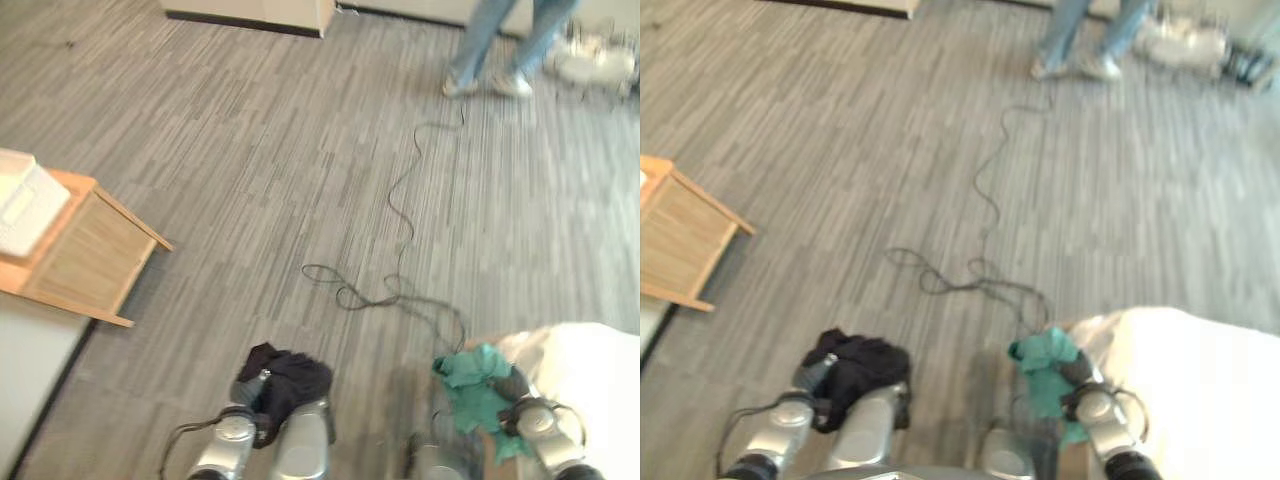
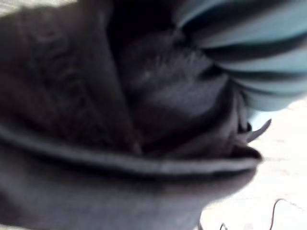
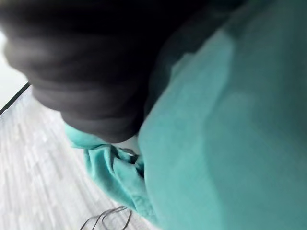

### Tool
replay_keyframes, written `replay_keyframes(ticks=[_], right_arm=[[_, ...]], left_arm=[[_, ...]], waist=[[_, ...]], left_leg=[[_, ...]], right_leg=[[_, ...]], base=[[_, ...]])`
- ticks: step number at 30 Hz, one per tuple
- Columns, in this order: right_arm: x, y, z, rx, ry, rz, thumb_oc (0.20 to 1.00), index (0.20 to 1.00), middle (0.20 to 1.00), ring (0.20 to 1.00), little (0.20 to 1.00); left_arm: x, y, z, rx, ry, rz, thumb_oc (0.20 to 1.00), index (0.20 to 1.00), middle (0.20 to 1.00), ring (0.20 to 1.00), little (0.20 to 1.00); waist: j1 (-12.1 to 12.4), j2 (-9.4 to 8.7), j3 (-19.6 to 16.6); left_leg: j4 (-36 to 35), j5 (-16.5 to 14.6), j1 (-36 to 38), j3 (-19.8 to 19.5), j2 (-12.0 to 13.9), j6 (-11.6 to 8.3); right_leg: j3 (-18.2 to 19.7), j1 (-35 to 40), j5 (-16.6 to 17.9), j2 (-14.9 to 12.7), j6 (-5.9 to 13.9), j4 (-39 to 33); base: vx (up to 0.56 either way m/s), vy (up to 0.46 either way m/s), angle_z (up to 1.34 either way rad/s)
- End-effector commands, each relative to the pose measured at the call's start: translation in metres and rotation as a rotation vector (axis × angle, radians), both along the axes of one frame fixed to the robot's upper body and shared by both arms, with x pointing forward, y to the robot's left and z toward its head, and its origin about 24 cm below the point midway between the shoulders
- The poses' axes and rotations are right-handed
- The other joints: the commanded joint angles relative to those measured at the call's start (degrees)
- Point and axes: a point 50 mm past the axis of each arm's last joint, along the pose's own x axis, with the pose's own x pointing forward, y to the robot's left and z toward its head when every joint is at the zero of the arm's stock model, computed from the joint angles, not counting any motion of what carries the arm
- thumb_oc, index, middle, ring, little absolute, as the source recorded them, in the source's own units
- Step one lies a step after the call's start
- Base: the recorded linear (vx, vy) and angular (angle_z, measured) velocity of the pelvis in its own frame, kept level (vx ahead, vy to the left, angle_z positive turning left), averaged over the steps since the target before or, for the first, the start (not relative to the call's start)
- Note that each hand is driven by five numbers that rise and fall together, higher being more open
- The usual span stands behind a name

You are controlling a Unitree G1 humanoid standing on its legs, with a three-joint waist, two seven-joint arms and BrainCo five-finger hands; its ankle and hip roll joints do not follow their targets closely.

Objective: Tidy up the quilt and then pick up the clothes from the bed and put them into the laundry hamper.

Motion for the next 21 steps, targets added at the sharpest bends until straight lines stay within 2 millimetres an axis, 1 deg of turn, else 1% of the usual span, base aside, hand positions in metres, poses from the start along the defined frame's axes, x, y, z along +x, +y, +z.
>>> replay_keyframes(ticks=[1, 2, 3, 4, 5, 6, 7, 8, 9, 10, 11, 12, 13, 14, 15, 16, 17, 18, 19, 20, 21], right_arm=[[0.019, -0.015, 0.025, -0.074, -0.105, 0.059, 0.200, 0.200, 0.200, 0.200, 0.200], [0.021, -0.014, 0.026, -0.068, -0.112, 0.064, 0.200, 0.200, 0.200, 0.200, 0.200], [0.024, -0.011, 0.028, -0.056, -0.125, 0.070, 0.200, 0.200, 0.200, 0.200, 0.200], [0.024, -0.011, 0.028, -0.056, -0.126, 0.070, 0.200, 0.200, 0.200, 0.200, 0.200], [0.023, -0.012, 0.030, -0.047, -0.139, 0.064, 0.200, 0.200, 0.200, 0.200, 0.200], [0.023, -0.012, 0.030, -0.048, -0.139, 0.064, 0.200, 0.200, 0.200, 0.200, 0.200], [0.022, -0.014, 0.031, -0.049, -0.142, 0.063, 0.200, 0.200, 0.200, 0.200, 0.200], [0.019, -0.017, 0.031, -0.045, -0.146, 0.047, 0.200, 0.200, 0.200, 0.200, 0.200], [0.016, -0.019, 0.032, -0.051, -0.145, 0.039, 0.200, 0.200, 0.200, 0.200, 0.200], [0.012, -0.021, 0.030, -0.059, -0.128, 0.035, 0.200, 0.200, 0.200, 0.200, 0.200], [0.012, -0.022, 0.030, -0.060, -0.127, 0.036, 0.200, 0.200, 0.200, 0.200, 0.200], [0.014, -0.019, 0.030, -0.070, -0.118, 0.063, 0.200, 0.200, 0.200, 0.200, 0.200], [0.014, -0.019, 0.030, -0.071, -0.117, 0.064, 0.200, 0.200, 0.200, 0.200, 0.200], [0.008, -0.018, 0.026, -0.067, -0.093, 0.077, 0.200, 0.200, 0.200, 0.200, 0.200], [0.008, -0.018, 0.026, -0.067, -0.092, 0.078, 0.200, 0.200, 0.200, 0.200, 0.200], [0.005, -0.022, 0.026, -0.073, -0.087, 0.073, 0.200, 0.200, 0.200, 0.200, 0.200], [0.007, -0.023, 0.027, -0.076, -0.091, 0.079, 0.200, 0.200, 0.200, 0.200, 0.200], [0.012, -0.027, 0.032, -0.084, -0.111, 0.075, 0.200, 0.200, 0.200, 0.200, 0.200], [0.015, -0.029, 0.037, -0.083, -0.142, 0.058, 0.200, 0.200, 0.200, 0.200, 0.200], [0.019, -0.033, 0.042, -0.089, -0.169, 0.035, 0.200, 0.200, 0.200, 0.200, 0.200], [0.019, -0.033, 0.042, -0.088, -0.170, 0.035, 0.200, 0.200, 0.200, 0.200, 0.200]], left_arm=[[0.011, -0.005, 0.010, 0.023, -0.069, -0.041, 0.200, 0.200, 0.200, 0.200, 0.200], [0.013, -0.005, 0.012, 0.029, -0.074, -0.044, 0.200, 0.200, 0.200, 0.200, 0.200], [0.019, -0.005, 0.016, 0.036, -0.095, -0.044, 0.200, 0.200, 0.200, 0.200, 0.200], [0.019, -0.006, 0.016, 0.035, -0.096, -0.043, 0.200, 0.200, 0.200, 0.200, 0.200], [0.027, -0.010, 0.021, 0.037, -0.123, -0.074, 0.200, 0.200, 0.200, 0.200, 0.200], [0.027, -0.010, 0.021, 0.037, -0.123, -0.074, 0.200, 0.200, 0.200, 0.200, 0.200], [0.030, -0.014, 0.022, 0.037, -0.129, -0.089, 0.200, 0.200, 0.200, 0.200, 0.200], [0.034, -0.015, 0.023, 0.043, -0.140, -0.100, 0.200, 0.200, 0.200, 0.200, 0.200], [0.035, -0.016, 0.024, 0.051, -0.144, -0.109, 0.200, 0.200, 0.200, 0.200, 0.200], [0.038, -0.017, 0.024, 0.064, -0.140, -0.114, 0.200, 0.200, 0.200, 0.200, 0.200], [0.037, -0.018, 0.023, 0.063, -0.140, -0.113, 0.200, 0.200, 0.200, 0.200, 0.200], [0.031, -0.015, 0.017, 0.075, -0.108, -0.097, 0.200, 0.200, 0.200, 0.200, 0.200], [0.031, -0.015, 0.017, 0.075, -0.108, -0.097, 0.200, 0.200, 0.200, 0.200, 0.200], [0.020, -0.015, 0.010, 0.061, -0.080, -0.086, 0.200, 0.200, 0.200, 0.200, 0.200], [0.020, -0.015, 0.010, 0.061, -0.078, -0.086, 0.200, 0.200, 0.200, 0.200, 0.200], [0.015, -0.016, 0.006, 0.044, -0.062, -0.078, 0.200, 0.200, 0.200, 0.200, 0.200], [0.013, -0.016, 0.005, 0.034, -0.060, -0.064, 0.200, 0.200, 0.200, 0.200, 0.200], [0.013, -0.017, 0.005, 0.020, -0.060, -0.062, 0.200, 0.200, 0.200, 0.200, 0.200], [0.016, -0.017, 0.008, 0.014, -0.076, -0.059, 0.200, 0.200, 0.200, 0.200, 0.200], [0.023, -0.018, 0.015, 0.018, -0.113, -0.064, 0.200, 0.200, 0.200, 0.200, 0.200], [0.023, -0.018, 0.015, 0.018, -0.113, -0.064, 0.200, 0.200, 0.200, 0.200, 0.200]], waist=[[0.0, 3.11, -2.4], [-1.0, 4.35, -1.8], [-3.5, 7.05, -0.4], [-3.6, 7.20, -0.4], [-6.5, 7.91, 0.4], [-6.8, 8.07, 0.4], [-8.4, 8.13, 0.8], [-10.5, 7.55, 0.5], [-12.0, 6.99, -0.1], [-14.9, 7.35, -0.4], [-15.2, 7.96, -0.3], [-16.7, 8.58, -1.0], [-16.9, 8.87, -0.9], [-17.0, 8.00, -2.1], [-16.9, 8.44, -2.1], [-16.9, 9.04, -2.3], [-16.6, 9.18, -2.1], [-15.5, 8.37, -1.0], [-14.0, 7.36, 0.5], [-11.5, 5.15, 1.7], [-11.6, 4.98, 1.6]], left_leg=[[-4.0, 6.9, -0.8, -2.9, -2.2, 3.99], [-5.5, 5.9, 2.8, -4.3, -2.2, 4.79], [-9.6, 4.7, 9.9, -7.9, -2.3, 5.60], [-9.7, 4.8, 9.8, -8.0, -2.1, 5.55], [-11.8, 2.6, 15.5, -12.0, -3.0, 5.18], [-11.8, 2.7, 15.5, -12.2, -2.9, 5.13], [-11.9, 1.3, 17.7, -14.8, -3.3, 4.84], [-12.5, -1.6, 21.5, -18.7, -4.6, 4.45], [-13.1, -3.1, 23.3, -20.0, -4.9, 3.38], [-13.1, -7.3, 27.5, -23.4, -3.7, 2.08], [-13.1, -7.7, 27.8, -23.6, -3.1, 2.10], [-13.0, -9.1, 32.2, -25.3, -2.1, 1.25], [-13.1, -9.3, 32.5, -25.4, -1.8, 1.23], [-8.3, -8.0, 33.3, -27.4, -1.8, -0.07], [-8.0, -8.6, 33.5, -27.2, -1.4, 0.03], [-2.5, -6.1, 32.7, -27.5, -0.9, -0.72], [5.2, -0.6, 30.3, -26.6, -1.0, -1.78], [17.4, 5.6, 24.1, -26.1, -1.7, -2.40], [30.0, 7.1, 16.8, -23.6, -2.1, -1.87], [39.4, 2.9, 6.8, -17.2, -1.8, -0.80], [39.3, 3.1, 6.5, -17.2, -2.0, -0.75]], right_leg=[[-0.4, 10.4, 21.9, 2.0, 8.74, 4.4], [-0.4, 6.2, 25.3, 2.1, 7.77, 10.6], [-0.5, -2.3, 21.0, 4.4, 5.61, 17.8], [-0.7, -2.4, 21.1, 4.5, 5.51, 17.8], [-2.3, -8.6, 15.8, 6.6, 4.23, 13.0], [-2.6, -8.4, 16.0, 6.7, 4.15, 12.7], [-2.6, -10.8, 14.9, 7.9, 3.68, 8.2], [-0.9, -14.3, 14.2, 9.6, 3.59, -1.7], [-0.3, -15.2, 14.9, 8.9, 4.23, -9.7], [3.1, -17.6, 17.5, 8.5, 6.17, -20.9], [2.6, -16.8, 17.7, 8.9, 6.22, -21.8], [3.3, -19.7, 19.6, 9.3, 7.66, -23.5], [3.1, -19.5, 19.4, 9.5, 7.64, -23.4], [4.5, -18.0, 21.1, 8.9, 5.99, -20.0], [4.4, -17.8, 20.6, 9.4, 6.03, -19.9], [4.8, -17.0, 20.7, 10.2, 5.32, -17.9], [4.9, -15.4, 20.7, 10.3, 4.13, -16.7], [4.8, -12.8, 20.0, 9.5, 2.35, -16.3], [4.3, -10.0, 18.2, 9.0, 0.52, -16.0], [2.1, -4.6, 15.0, 7.6, -1.16, -17.7], [2.1, -4.7, 15.1, 7.4, -1.12, -17.8]], base=[[0.60, 0.291, 0.05], [0.96, 0.338, 0.27], [0.75, 0.222, 0.83], [1.04, 0.149, 0.96], [0.52, 0.010, 0.89], [0.79, 0.002, 0.86], [0.63, -0.086, 0.87], [0.86, -0.101, 1.02], [1.15, -0.167, 1.25], [0.81, -0.086, 1.37], [1.12, -0.128, 2.00], [0.57, -0.049, 1.68], [0.98, -0.233, 1.55], [0.47, -0.164, 0.82], [0.66, -0.228, 0.67], [0.43, -0.158, 0.75], [0.59, -0.277, 0.95], [0.52, -0.343, 1.22], [0.63, -0.532, 1.20], [0.43, -0.423, 0.76], [0.49, -0.358, 0.31]])
